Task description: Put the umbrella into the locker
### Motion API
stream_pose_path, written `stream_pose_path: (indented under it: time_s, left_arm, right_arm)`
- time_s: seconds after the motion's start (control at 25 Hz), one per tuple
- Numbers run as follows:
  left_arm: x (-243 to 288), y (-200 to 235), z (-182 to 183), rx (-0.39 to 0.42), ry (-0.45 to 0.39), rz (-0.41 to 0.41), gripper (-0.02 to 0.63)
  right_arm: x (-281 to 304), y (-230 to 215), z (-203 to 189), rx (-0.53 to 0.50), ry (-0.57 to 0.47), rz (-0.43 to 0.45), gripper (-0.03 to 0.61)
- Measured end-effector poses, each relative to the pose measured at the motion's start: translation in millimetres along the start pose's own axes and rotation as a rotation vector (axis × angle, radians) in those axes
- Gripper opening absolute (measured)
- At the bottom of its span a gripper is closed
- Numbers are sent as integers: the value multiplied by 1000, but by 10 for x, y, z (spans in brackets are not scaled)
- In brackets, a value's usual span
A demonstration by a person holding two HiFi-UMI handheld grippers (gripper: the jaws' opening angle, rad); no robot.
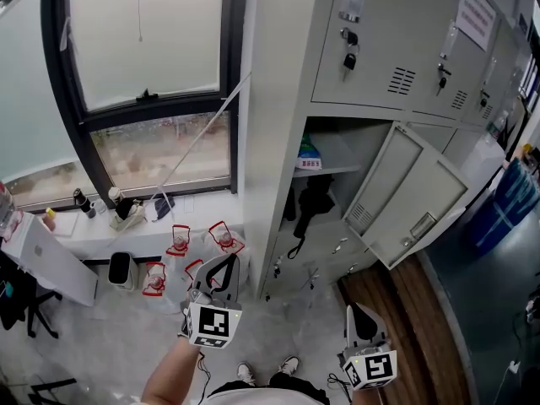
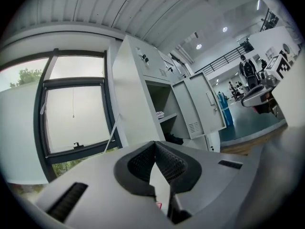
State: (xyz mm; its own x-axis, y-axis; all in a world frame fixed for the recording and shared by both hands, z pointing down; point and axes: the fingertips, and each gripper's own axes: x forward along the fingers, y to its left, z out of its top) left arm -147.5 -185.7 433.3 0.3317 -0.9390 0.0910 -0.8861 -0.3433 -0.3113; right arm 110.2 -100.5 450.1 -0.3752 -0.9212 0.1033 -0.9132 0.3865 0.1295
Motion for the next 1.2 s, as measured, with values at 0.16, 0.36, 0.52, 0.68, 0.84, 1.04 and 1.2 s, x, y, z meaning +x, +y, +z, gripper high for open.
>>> stream_pose_path:
  time_s: [0.16, 0.36, 0.52, 0.68, 0.84, 1.04, 1.2]
  left_arm:
    - [-101, 63, -8, -1, -2, 14, 21]
    - [-212, 35, 79, -68, -26, 34, 21]
    - [-294, -8, 120, -103, -52, 43, 21]
    - [-385, -16, 89, -98, -24, 53, 21]
    - [-426, -73, 48, -112, -15, 64, 21]
    - [-440, -134, -27, -139, 23, 88, 21]
    - [-443, -186, -44, -142, 35, 101, 21]
  right_arm:
    - [-17, -60, 16, 0, -4, -12, 15]
    - [-53, -212, 6, -2, -3, -38, 15]
    - [-87, -322, 47, -4, -9, -55, 15]
    - [-165, -491, 42, -8, -5, -85, 15]
    - [-233, -666, 20, -7, 0, -111, 15]
    - [-261, -825, 20, -8, -8, -123, 15]
    - [-241, -913, 52, -15, -12, -120, 15]
